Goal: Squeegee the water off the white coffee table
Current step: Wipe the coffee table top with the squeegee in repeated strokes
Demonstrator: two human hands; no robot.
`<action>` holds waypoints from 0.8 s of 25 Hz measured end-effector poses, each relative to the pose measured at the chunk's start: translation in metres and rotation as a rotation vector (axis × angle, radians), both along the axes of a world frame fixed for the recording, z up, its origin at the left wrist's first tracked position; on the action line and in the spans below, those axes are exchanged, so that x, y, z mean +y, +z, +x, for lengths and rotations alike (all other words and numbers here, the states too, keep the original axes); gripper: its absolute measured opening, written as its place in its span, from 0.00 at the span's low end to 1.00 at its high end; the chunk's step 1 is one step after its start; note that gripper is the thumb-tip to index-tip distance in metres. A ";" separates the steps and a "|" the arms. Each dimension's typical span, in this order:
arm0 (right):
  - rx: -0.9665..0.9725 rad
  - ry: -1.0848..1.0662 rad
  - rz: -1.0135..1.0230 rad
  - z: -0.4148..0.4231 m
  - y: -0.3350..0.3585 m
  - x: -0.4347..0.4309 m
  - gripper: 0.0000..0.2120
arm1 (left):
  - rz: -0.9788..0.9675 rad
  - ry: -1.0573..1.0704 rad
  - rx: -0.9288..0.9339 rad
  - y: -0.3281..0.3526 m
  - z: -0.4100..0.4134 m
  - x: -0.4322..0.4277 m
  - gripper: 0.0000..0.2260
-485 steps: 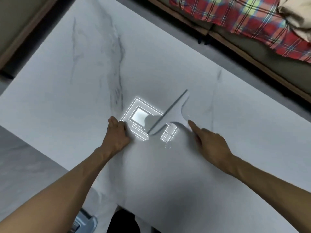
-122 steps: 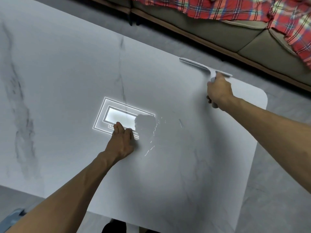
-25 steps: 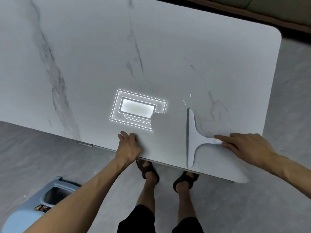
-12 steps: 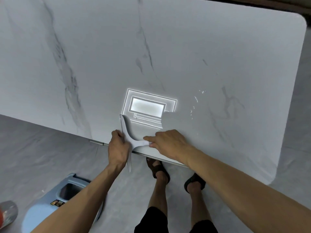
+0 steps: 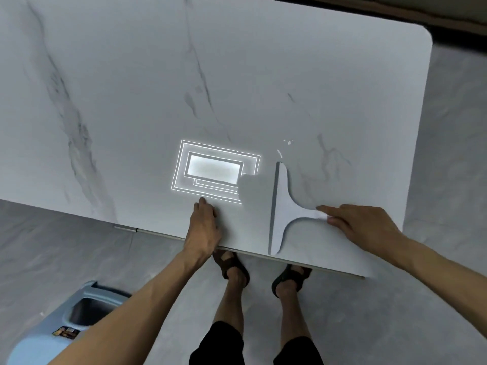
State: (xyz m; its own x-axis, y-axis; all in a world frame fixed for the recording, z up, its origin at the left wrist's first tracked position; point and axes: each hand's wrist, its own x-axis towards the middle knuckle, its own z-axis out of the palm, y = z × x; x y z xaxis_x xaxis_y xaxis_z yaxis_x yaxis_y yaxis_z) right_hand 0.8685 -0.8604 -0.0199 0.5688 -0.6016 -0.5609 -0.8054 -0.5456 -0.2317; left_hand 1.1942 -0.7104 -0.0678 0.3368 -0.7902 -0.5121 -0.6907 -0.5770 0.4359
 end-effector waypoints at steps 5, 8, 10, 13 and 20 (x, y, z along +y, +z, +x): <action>0.125 -0.048 -0.062 -0.058 0.024 -0.012 0.19 | 0.074 0.002 -0.093 -0.009 -0.012 -0.007 0.11; 0.060 -0.015 0.001 -0.049 0.029 0.000 0.19 | 0.007 0.044 -0.079 -0.002 -0.020 -0.007 0.11; -0.031 0.063 0.060 -0.027 0.019 0.014 0.18 | -0.026 0.076 -0.068 0.003 -0.026 -0.005 0.12; -0.136 0.253 0.066 0.006 -0.006 0.034 0.17 | -0.041 0.070 -0.039 0.001 -0.037 0.000 0.13; -0.148 0.303 0.027 -0.036 -0.016 -0.001 0.16 | -0.058 0.027 -0.006 0.001 -0.091 -0.008 0.13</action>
State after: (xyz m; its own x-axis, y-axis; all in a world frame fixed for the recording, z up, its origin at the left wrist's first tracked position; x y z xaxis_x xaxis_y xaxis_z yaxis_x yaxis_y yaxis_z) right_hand 0.8330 -0.8615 -0.0357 0.7960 -0.3788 -0.4722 -0.5640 -0.7474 -0.3511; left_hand 1.1035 -0.7183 -0.0671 0.3613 -0.8089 -0.4638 -0.6776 -0.5695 0.4654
